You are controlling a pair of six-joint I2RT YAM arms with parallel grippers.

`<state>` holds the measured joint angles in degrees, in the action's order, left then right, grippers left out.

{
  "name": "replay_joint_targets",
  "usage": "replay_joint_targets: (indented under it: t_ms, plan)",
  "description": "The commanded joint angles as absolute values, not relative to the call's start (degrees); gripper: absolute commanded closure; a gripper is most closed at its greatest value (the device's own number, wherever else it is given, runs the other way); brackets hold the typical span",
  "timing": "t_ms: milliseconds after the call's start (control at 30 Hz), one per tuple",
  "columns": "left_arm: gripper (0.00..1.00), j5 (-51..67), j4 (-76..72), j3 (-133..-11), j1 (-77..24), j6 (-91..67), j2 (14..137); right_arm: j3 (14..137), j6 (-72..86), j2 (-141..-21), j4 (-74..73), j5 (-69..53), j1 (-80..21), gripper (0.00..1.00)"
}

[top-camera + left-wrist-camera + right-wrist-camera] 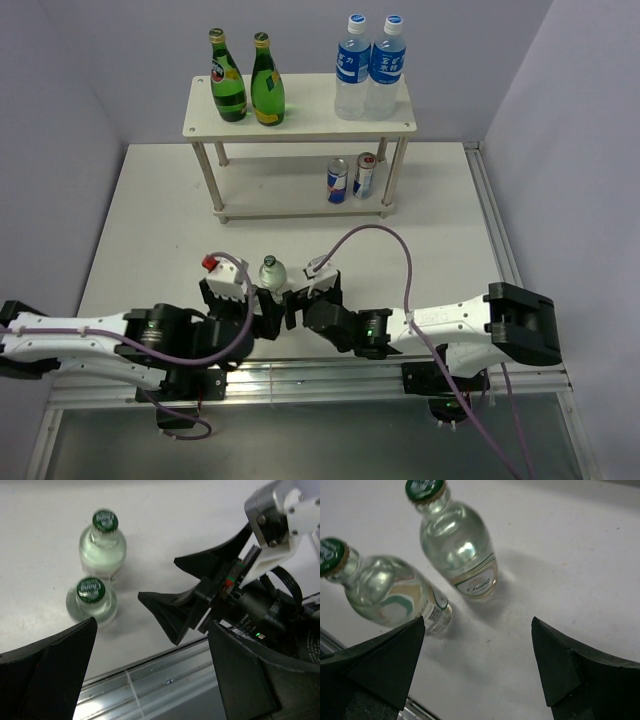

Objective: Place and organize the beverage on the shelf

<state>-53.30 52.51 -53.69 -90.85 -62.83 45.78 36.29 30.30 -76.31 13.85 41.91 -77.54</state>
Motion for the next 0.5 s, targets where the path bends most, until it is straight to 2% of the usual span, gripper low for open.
replay_joint_targets:
  t_ms: [0,167,467]
  plan:
    - [0.01,-61.25,65.63,-56.24,-98.5,-80.74,52.97,36.38,31.47,-79.97,19.06,39.9,-79.19,0.06]
    - [0.01,-63.37,76.81,-58.8,-105.11,-96.13,58.27,39.1,29.45,-87.79,22.06,40.78,-79.28,0.05]
    - [0.01,-61.79,69.7,-50.9,-107.22,-98.0,55.9,43.5,26.02,-96.59,28.38,43.24,-77.0,0.06]
